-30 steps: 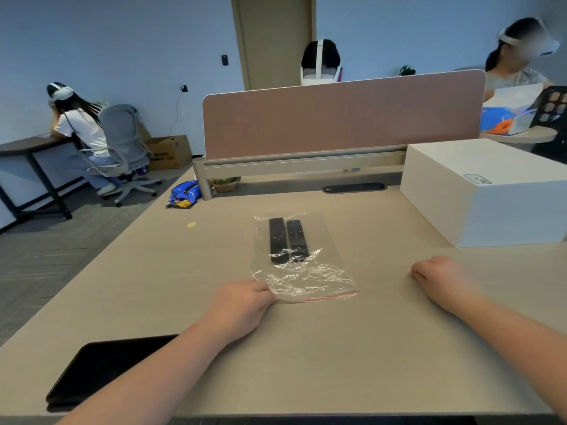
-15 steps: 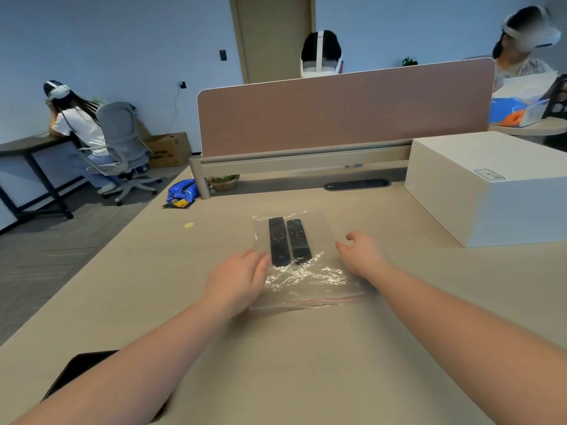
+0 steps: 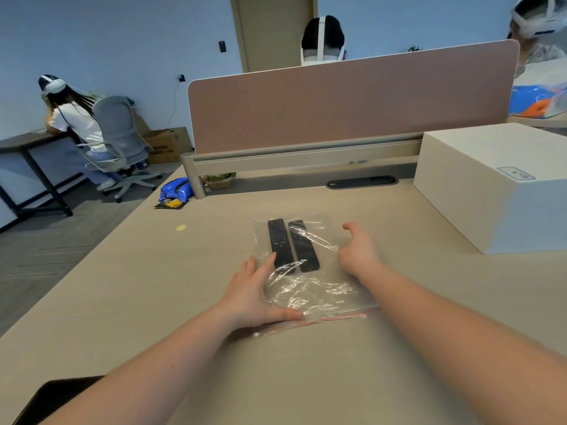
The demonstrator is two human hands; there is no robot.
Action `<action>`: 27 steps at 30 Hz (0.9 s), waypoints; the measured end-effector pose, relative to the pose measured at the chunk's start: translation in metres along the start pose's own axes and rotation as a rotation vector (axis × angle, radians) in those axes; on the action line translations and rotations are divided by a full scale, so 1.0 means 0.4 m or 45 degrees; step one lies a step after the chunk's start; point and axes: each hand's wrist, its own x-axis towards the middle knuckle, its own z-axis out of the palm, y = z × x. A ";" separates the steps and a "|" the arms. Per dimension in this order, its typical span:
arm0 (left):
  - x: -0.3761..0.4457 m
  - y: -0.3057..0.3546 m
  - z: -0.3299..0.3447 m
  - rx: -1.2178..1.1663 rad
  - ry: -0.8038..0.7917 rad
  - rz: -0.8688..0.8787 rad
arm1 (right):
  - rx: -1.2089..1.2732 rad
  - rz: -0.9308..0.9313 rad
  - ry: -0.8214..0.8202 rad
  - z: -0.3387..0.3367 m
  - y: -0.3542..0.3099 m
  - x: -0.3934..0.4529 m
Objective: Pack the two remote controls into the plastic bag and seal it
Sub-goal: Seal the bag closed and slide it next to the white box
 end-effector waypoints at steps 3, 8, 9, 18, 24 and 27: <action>0.022 0.019 0.016 -0.029 0.054 0.007 | 0.007 -0.018 0.103 -0.018 0.029 0.012; 0.065 0.076 0.036 -0.022 0.082 0.056 | 0.031 0.007 0.228 -0.085 0.087 0.048; 0.075 0.093 0.039 -0.011 0.081 0.070 | 0.030 0.026 0.248 -0.101 0.101 0.058; 0.227 0.262 0.076 0.029 -0.014 0.222 | 0.021 0.066 0.479 -0.228 0.189 0.159; 0.347 0.316 0.097 0.076 -0.049 0.328 | -0.077 -0.018 0.652 -0.248 0.224 0.228; 0.398 0.333 0.098 0.087 -0.068 0.369 | -0.135 -0.024 0.710 -0.237 0.227 0.252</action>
